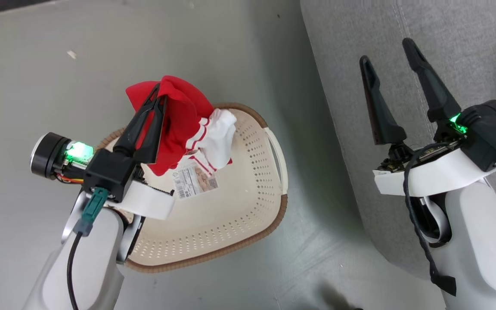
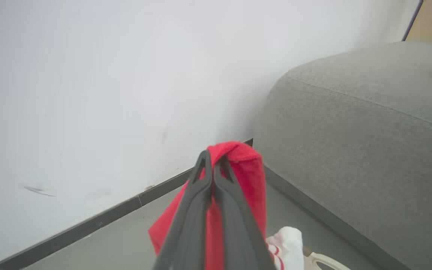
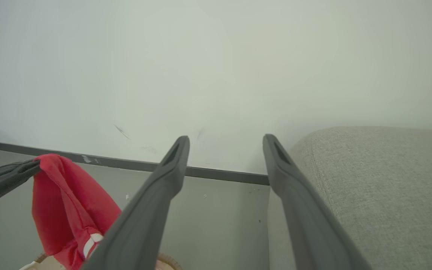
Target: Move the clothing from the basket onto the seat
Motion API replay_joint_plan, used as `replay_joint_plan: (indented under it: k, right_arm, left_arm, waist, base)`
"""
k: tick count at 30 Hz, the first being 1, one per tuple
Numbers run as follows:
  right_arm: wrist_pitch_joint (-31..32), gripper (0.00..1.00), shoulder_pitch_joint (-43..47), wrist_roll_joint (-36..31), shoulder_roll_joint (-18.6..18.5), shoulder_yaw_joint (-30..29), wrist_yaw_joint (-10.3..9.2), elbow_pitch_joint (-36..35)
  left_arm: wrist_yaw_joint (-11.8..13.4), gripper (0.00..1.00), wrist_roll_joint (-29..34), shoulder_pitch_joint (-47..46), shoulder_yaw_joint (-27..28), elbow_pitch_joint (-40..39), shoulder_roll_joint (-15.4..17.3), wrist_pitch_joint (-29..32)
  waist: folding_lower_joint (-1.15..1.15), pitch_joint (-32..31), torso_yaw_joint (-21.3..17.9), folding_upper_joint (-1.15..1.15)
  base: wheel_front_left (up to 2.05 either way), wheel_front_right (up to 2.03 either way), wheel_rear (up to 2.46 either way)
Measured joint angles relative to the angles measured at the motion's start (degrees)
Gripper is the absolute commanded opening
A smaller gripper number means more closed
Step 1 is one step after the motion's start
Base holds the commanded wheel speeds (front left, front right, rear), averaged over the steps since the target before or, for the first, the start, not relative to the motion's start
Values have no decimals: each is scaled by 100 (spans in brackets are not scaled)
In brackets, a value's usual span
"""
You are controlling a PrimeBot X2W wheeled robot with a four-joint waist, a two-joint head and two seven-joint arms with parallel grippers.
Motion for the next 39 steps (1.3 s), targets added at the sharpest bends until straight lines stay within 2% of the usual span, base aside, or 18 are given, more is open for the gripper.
replay_joint_plan:
  k: [12, 21, 39]
  right_arm:
    - [-1, 100, 54, -99, -232, 197, 0, 339]
    - [0, 100, 417, -99, -427, 481, 0, 575]
    - [0, 100, 1226, 119, -725, 1230, 0, 937]
  left_arm:
    - [10, 0, -16, 554, 108, -745, 32, -1]
    - [-20, 0, -19, 818, 99, -1065, 75, -1]
    - [-474, 0, -69, 1029, -153, -1169, 338, -1]
  waist:
    - [0, -778, 430, 0]
    - [0, -1404, 752, 0]
    - [0, -2637, 1270, 0]
  base:
    - [0, 0, 0]
    - [0, 0, 0]
    - [0, 0, 0]
